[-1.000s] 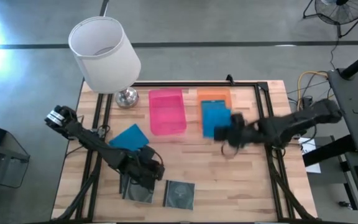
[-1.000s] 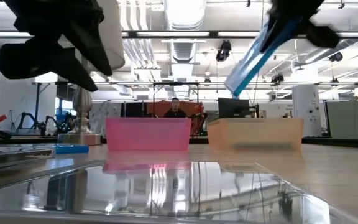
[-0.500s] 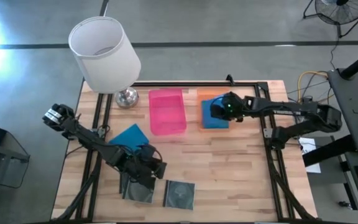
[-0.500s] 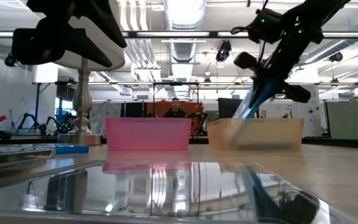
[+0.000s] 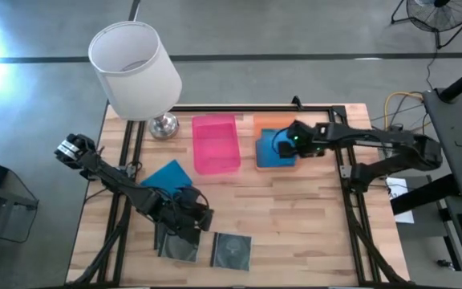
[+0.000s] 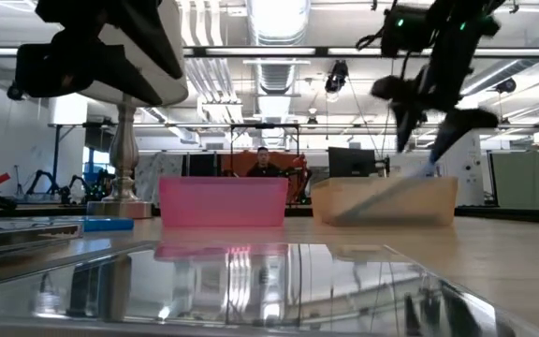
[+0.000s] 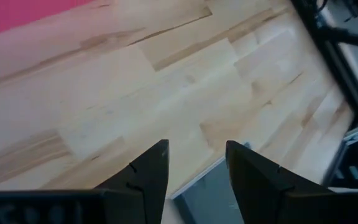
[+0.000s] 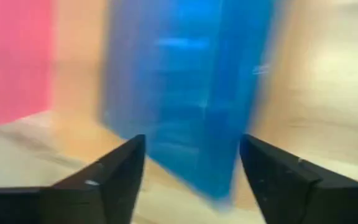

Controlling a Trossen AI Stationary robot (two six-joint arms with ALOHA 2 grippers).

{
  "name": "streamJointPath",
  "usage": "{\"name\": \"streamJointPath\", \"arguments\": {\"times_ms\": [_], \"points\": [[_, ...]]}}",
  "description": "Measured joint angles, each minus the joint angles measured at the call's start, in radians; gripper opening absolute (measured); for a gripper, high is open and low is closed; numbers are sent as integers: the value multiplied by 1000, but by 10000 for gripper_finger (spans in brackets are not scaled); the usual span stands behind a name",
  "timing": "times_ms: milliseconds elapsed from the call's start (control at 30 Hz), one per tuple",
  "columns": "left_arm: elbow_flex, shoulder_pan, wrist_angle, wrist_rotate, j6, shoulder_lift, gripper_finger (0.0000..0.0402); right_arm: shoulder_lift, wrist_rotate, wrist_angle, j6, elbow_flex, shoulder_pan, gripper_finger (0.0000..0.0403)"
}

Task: Pick & place jewel cases by type
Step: Put the blue cd case into the orange bin, then put the black cd case into the red bin

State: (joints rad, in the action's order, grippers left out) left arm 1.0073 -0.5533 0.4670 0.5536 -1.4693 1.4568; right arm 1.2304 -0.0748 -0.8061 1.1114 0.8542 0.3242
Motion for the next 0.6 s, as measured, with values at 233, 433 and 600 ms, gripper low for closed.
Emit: {"name": "streamJointPath", "arguments": {"times_ms": [233, 433, 600], "points": [[0, 0, 155, -95, 26, -18, 142, -111, -177, -321, -119, 200, -165, 332], [0, 0, 33, -363, 139, 6, 142, -34, 61, -154, 146, 130, -540, 326], [13, -1, -156, -451, 294, 96, 142, 122, 8, 277, 447, 22, -866, 325]]}}
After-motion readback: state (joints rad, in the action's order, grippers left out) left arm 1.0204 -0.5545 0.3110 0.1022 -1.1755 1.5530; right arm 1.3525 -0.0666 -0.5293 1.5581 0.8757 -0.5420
